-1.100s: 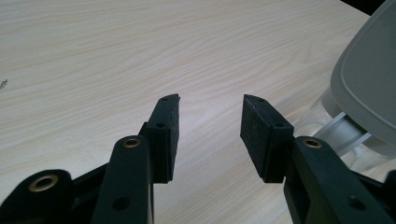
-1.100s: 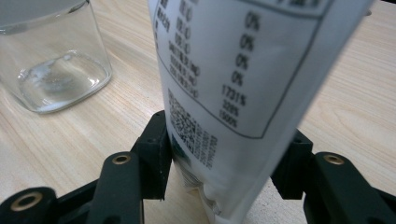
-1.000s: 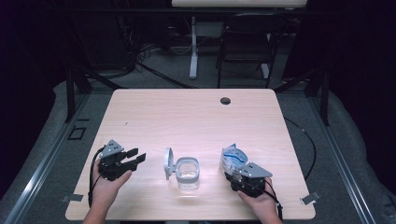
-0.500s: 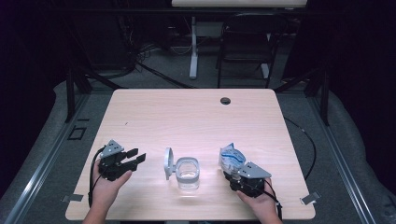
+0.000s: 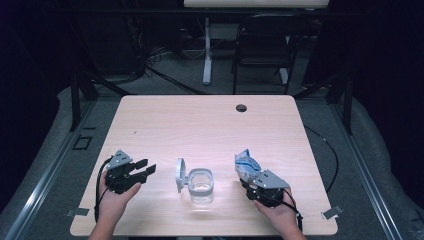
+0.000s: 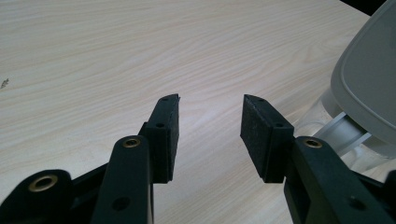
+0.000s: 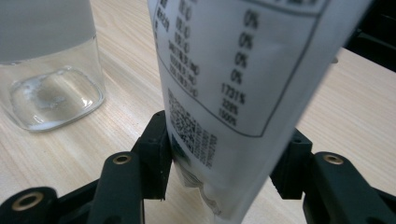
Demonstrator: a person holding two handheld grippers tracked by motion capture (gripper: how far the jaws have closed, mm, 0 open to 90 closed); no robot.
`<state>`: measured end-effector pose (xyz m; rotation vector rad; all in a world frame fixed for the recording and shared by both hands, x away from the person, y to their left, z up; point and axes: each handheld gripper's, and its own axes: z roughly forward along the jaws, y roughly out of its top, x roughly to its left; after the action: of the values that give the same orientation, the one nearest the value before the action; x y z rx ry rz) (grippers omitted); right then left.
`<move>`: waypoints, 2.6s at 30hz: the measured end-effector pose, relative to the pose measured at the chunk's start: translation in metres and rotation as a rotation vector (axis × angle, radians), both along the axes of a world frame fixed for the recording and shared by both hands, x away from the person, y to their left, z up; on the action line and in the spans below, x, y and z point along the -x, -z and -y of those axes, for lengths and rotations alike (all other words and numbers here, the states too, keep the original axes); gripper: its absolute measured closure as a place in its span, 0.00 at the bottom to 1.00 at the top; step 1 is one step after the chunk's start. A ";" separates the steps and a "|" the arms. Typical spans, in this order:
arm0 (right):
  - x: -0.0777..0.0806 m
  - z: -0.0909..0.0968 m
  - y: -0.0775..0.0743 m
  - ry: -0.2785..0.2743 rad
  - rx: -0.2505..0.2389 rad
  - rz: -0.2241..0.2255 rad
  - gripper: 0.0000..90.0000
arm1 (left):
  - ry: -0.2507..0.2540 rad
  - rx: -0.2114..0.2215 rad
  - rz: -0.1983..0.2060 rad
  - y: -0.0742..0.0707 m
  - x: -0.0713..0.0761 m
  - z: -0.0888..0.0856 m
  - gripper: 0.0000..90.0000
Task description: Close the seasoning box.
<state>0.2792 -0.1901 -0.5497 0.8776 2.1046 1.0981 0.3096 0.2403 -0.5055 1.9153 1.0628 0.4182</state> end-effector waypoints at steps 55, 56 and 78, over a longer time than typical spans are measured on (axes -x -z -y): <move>-0.012 -0.032 -0.026 -0.105 0.326 0.116 0.54 | -0.024 -0.003 0.008 0.000 0.000 -0.002 0.57; -0.012 -0.033 -0.026 -0.106 0.330 0.118 0.54 | -0.024 -0.002 0.007 0.000 0.000 -0.002 0.57; -0.010 -0.043 -0.026 -0.127 0.455 0.192 0.54 | -0.026 -0.004 0.006 0.000 0.000 -0.003 0.57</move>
<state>0.2889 -0.1475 -0.5236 0.4107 2.1427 0.6842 0.3098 0.2428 -0.5056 1.9038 1.0846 0.4410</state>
